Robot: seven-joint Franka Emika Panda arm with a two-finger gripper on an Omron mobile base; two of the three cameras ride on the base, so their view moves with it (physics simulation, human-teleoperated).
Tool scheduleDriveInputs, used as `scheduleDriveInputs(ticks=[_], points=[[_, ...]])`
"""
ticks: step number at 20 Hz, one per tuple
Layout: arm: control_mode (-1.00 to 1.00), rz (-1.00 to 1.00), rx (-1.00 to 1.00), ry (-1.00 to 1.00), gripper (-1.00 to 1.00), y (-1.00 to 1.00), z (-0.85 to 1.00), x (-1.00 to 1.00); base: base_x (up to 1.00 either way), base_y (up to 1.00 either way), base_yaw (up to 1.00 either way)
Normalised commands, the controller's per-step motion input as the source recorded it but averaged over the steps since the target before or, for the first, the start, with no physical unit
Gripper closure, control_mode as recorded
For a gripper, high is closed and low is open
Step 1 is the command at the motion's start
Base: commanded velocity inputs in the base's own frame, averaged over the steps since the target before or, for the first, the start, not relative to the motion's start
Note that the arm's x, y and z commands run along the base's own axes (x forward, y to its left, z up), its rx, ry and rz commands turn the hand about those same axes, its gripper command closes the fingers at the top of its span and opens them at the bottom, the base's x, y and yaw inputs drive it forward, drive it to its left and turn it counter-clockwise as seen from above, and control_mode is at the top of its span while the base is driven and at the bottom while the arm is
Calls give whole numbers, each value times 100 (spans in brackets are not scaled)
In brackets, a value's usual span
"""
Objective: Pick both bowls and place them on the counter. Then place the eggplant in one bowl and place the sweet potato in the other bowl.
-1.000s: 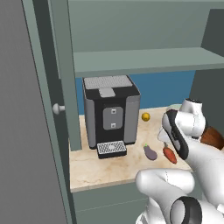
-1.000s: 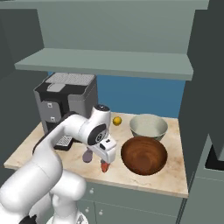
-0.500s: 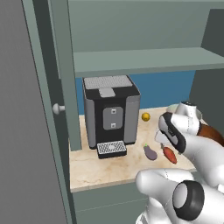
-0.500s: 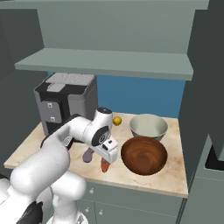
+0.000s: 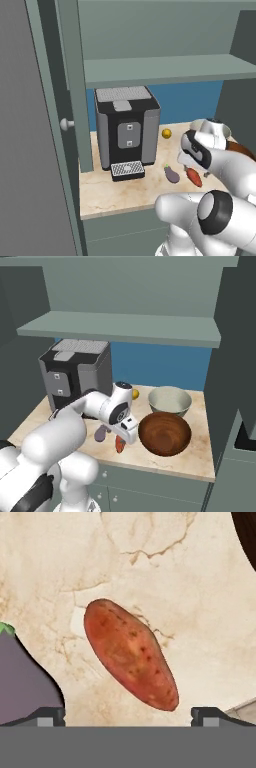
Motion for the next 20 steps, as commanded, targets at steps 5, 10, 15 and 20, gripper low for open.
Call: scheduleDriveInputs(ticks=[5, 10, 15, 20], points=[[-100, 0, 0, -1, -100, -11, -17, 4, 0, 0, 0], [-100, 0, 0, -4, -100, 0, -17, 11, 0, 0, 0], [-100, 0, 0, -5, -100, 2, -16, 14, 0, 0, 0], [-100, 0, 0, -1, -100, 0, -21, 9, 0, 0, 0]])
